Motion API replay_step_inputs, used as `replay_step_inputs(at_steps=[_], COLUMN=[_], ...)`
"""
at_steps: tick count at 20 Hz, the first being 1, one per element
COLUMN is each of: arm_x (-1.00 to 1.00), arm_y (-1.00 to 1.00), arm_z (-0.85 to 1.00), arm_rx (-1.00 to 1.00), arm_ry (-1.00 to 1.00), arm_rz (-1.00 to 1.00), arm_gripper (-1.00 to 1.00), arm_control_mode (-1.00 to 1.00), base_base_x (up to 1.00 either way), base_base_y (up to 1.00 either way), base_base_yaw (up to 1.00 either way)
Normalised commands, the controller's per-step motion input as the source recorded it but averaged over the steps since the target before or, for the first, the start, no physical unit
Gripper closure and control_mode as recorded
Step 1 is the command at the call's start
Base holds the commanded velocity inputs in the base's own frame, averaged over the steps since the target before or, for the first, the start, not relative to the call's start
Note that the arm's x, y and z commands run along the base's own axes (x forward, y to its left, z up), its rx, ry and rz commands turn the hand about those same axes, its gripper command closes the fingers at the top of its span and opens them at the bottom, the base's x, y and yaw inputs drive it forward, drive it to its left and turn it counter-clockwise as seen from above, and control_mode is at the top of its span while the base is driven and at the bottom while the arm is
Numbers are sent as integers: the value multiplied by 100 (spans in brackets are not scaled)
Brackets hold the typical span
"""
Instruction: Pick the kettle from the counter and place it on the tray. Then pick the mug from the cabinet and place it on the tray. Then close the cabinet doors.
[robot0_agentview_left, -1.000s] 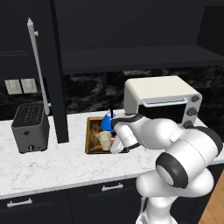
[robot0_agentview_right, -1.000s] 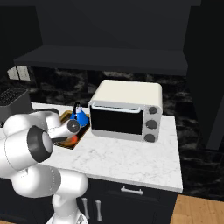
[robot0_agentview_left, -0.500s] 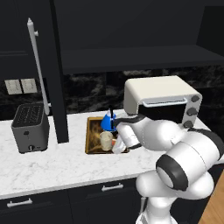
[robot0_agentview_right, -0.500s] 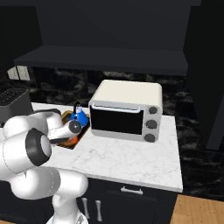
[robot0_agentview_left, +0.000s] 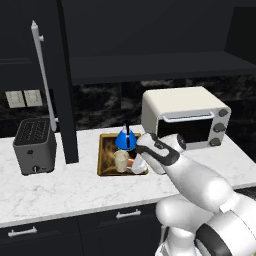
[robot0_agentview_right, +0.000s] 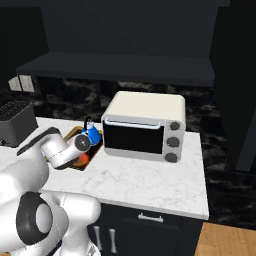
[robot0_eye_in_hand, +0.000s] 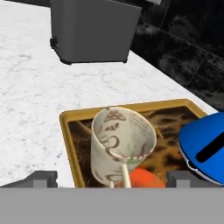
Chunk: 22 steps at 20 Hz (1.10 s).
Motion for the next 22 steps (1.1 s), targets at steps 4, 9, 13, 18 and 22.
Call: replay_step_inputs(at_steps=[4, 9, 13, 18, 22], arm_x=[-33, -42, -45, -42, -41], arm_y=[0, 0, 0, 0, 1], arm_z=[73, 68, 70, 58, 43], arm_rx=[0, 0, 0, 0, -2], arm_ry=[0, 0, 0, 0, 0], arm_rz=[5, 2, 0, 0, 2], arm_gripper=[-100, -100, -100, -100, -100], arm_control_mode=[-100, -100, -100, -100, -100], base_base_x=[0, 0, 0, 0, 0], base_base_y=[0, 0, 0, 0, 0], base_base_yaw=[0, 0, 0, 0, 0])
